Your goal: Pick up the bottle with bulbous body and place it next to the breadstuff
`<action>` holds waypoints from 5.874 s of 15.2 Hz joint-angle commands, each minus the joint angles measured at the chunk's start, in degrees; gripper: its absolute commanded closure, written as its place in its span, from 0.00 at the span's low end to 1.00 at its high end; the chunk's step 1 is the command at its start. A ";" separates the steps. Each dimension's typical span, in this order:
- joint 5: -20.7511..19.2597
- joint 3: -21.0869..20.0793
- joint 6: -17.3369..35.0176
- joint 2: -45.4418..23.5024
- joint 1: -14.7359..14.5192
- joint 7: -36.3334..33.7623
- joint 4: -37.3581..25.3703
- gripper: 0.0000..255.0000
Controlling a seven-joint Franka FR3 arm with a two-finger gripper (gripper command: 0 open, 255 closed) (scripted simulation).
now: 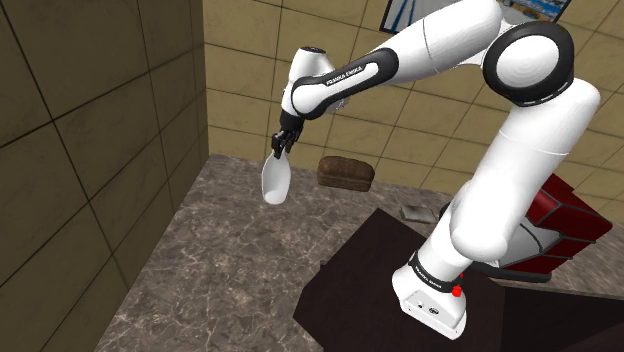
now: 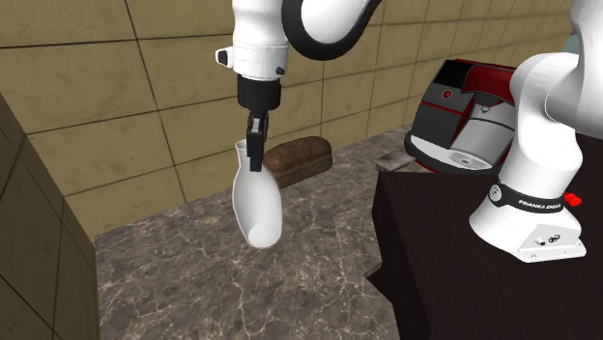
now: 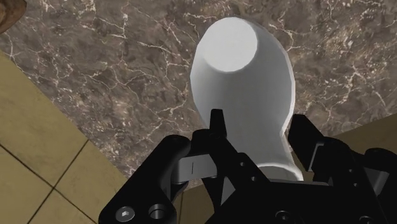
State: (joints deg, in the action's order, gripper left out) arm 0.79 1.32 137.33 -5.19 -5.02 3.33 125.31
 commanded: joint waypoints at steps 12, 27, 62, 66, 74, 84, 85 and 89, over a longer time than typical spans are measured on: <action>-0.26 -0.01 -9.50 4.97 -0.05 -0.30 -4.53 1.00; -0.41 -0.02 -20.76 8.15 -0.05 -0.46 -12.61 1.00; 4.36 13.15 -17.19 0.49 12.20 27.05 -15.63 1.00; 4.79 13.10 -14.30 -0.42 12.23 27.45 -13.60 1.00; 5.90 12.95 -8.62 -2.77 12.34 28.44 -10.16 1.00; 7.86 12.50 -1.75 -6.69 12.64 30.05 -7.00 1.00; 8.10 12.44 -1.08 -7.14 12.68 30.23 -6.75 1.00; 9.08 12.12 1.58 -9.02 12.89 31.02 -5.89 1.00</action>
State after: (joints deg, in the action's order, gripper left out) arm 9.57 13.54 138.10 -13.63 7.80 34.12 119.23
